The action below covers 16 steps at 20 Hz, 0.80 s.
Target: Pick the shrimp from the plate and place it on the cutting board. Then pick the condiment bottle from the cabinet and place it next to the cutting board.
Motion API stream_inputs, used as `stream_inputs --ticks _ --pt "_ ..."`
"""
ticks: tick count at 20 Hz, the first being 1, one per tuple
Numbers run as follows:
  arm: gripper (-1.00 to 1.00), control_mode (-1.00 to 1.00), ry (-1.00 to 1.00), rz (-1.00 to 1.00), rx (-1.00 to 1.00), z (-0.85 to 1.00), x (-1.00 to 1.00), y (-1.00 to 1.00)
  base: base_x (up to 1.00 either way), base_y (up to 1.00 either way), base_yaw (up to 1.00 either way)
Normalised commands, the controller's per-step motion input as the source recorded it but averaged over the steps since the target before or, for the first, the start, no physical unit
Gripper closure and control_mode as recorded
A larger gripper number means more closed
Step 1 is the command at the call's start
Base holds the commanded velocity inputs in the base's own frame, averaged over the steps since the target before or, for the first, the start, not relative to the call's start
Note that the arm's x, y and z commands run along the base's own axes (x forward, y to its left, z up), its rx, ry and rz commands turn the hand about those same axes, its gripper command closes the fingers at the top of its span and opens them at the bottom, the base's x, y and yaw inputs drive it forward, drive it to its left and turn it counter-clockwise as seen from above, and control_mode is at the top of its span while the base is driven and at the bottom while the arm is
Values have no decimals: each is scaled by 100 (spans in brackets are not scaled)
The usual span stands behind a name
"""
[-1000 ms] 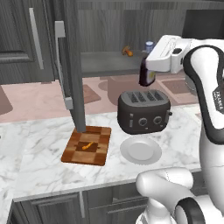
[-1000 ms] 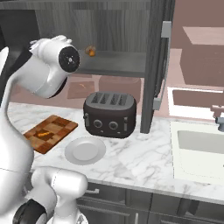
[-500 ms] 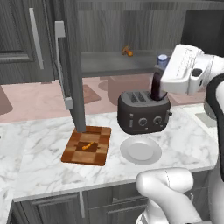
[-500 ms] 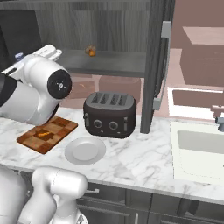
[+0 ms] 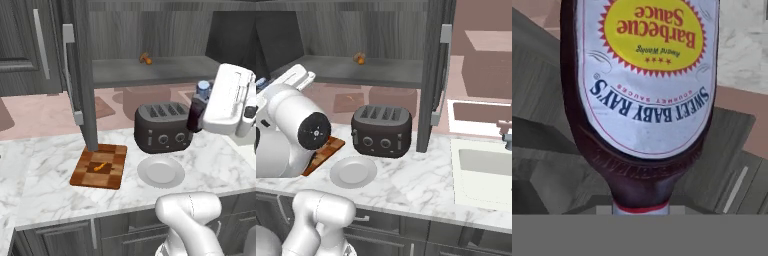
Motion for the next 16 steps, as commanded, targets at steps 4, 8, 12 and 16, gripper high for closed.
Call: stream_inputs --ticks 4,8,12,16 --pt "100 -100 7 0 2 -4 -79 0 0 0 0" --pt "100 -100 12 0 4 -3 -78 0 0 0 0" --pt "100 -100 15 0 7 0 -76 0 0 0 0" --pt "100 -100 15 0 7 -1 -71 0 0 0 0"
